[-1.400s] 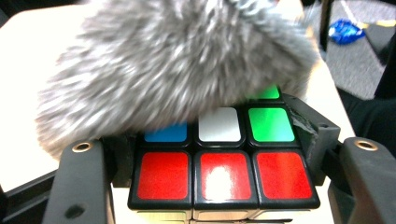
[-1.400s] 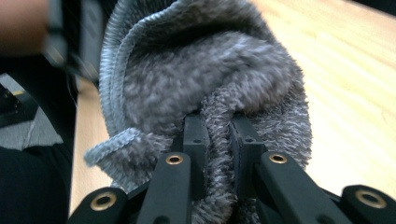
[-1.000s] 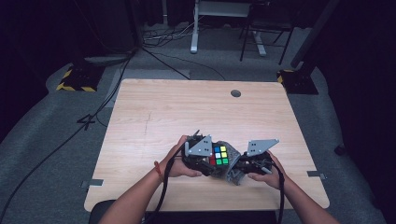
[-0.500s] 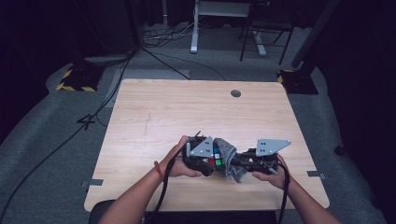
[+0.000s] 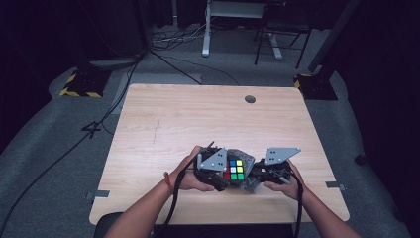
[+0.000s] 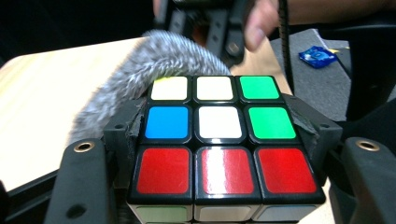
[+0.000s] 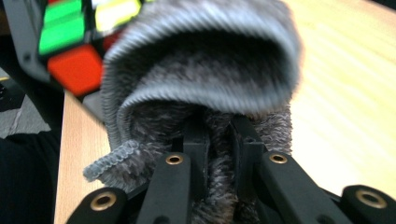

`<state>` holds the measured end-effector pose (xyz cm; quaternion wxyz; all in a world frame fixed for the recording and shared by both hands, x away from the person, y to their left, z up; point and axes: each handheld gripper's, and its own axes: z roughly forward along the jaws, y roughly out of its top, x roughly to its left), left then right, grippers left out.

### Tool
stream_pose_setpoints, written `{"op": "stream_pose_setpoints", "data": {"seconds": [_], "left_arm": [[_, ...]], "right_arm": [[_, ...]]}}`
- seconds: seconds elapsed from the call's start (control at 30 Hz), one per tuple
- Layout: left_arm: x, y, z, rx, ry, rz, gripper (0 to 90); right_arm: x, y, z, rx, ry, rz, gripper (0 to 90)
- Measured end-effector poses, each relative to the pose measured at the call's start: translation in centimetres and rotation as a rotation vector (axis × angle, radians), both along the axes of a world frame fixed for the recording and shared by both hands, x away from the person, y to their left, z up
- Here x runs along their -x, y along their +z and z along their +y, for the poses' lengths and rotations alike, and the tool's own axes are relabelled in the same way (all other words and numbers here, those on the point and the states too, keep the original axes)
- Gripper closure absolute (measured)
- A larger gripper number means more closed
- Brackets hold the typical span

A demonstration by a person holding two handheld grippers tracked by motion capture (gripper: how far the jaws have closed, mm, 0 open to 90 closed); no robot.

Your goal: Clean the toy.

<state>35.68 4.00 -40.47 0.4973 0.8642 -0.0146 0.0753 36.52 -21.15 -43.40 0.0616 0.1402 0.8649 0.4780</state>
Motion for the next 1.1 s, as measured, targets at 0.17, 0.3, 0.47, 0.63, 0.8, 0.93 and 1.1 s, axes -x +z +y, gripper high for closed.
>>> {"op": "stream_pose_setpoints", "data": {"seconds": [0.17, 0.3, 0.47, 0.63, 0.8, 0.93, 1.1], "left_arm": [[-0.8, -0.1, 0.7, -0.002, 0.037, 0.005, 33.6], [-1.0, -0.5, 0.6, -0.031, 0.052, 0.002, 33.7], [-1.0, -0.8, 0.2, -0.039, 0.052, 0.009, 33.6], [-0.7, -1.0, -0.2, -0.053, 0.035, 0.010, 33.6], [-0.1, -0.5, -0.4, -0.035, 0.007, 0.000, 33.6], [-0.1, 0.0, 0.1, 0.009, 0.006, 0.005, 33.6], [-0.5, -0.2, 0.1, -0.007, 0.039, -0.007, 33.5]], "right_arm": [[0.4, -0.4, 0.7, 0.009, 0.039, 0.007, 79.8], [0.7, 0.5, 0.0, -0.056, 0.048, -0.010, 79.7], [0.8, 1.1, -0.2, -0.070, 0.030, -0.043, 79.6], [0.5, 1.6, -0.5, -0.094, 0.002, -0.068, 79.6], [-0.1, 1.6, -0.4, -0.063, -0.042, -0.057, 79.7], [-0.2, 0.9, -0.1, -0.027, -0.026, -0.028, 79.6], [-0.3, 0.2, 0.1, -0.012, 0.010, 0.015, 79.6]]}}
